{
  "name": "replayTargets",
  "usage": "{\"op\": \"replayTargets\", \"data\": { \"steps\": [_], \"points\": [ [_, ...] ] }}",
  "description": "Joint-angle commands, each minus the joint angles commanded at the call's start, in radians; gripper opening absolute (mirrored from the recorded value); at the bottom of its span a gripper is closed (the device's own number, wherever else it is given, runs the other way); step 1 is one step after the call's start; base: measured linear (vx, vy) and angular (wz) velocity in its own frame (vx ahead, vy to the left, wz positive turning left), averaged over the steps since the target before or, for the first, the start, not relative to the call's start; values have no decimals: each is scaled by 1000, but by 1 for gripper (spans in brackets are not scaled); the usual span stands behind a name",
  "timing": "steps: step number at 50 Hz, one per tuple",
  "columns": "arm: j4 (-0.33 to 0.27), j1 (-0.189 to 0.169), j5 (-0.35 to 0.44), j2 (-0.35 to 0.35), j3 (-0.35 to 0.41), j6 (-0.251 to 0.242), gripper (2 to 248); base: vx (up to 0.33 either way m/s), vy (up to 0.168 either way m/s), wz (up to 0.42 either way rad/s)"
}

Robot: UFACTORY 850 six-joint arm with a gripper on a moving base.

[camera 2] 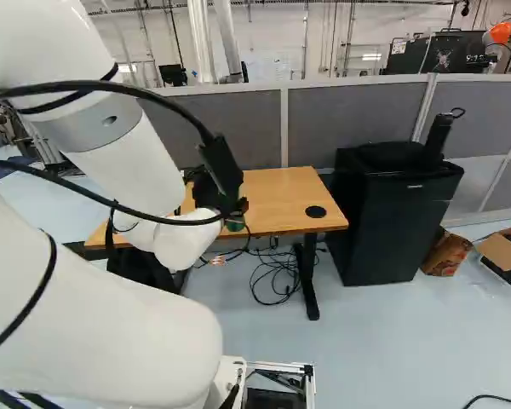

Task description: Pick up the green bottle from the table

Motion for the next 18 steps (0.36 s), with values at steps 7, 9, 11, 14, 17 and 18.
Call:
{"op": "replayTargets", "data": {
  "steps": [7,9,11,14,17,18],
  "points": [
    [0,-2,7,-1,5,0,111,0,0,0],
    [0,-2,8,-1,5,0,111,0,0,0],
    [0,-2,8,-1,5,0,111,0,0,0],
    [0,-2,8,-1,5,0,111,0,0,0],
    [0,-2,8,-1,5,0,111,0,0,0],
    [0,-2,8,-1,5,0,111,0,0,0]
  ]
}}
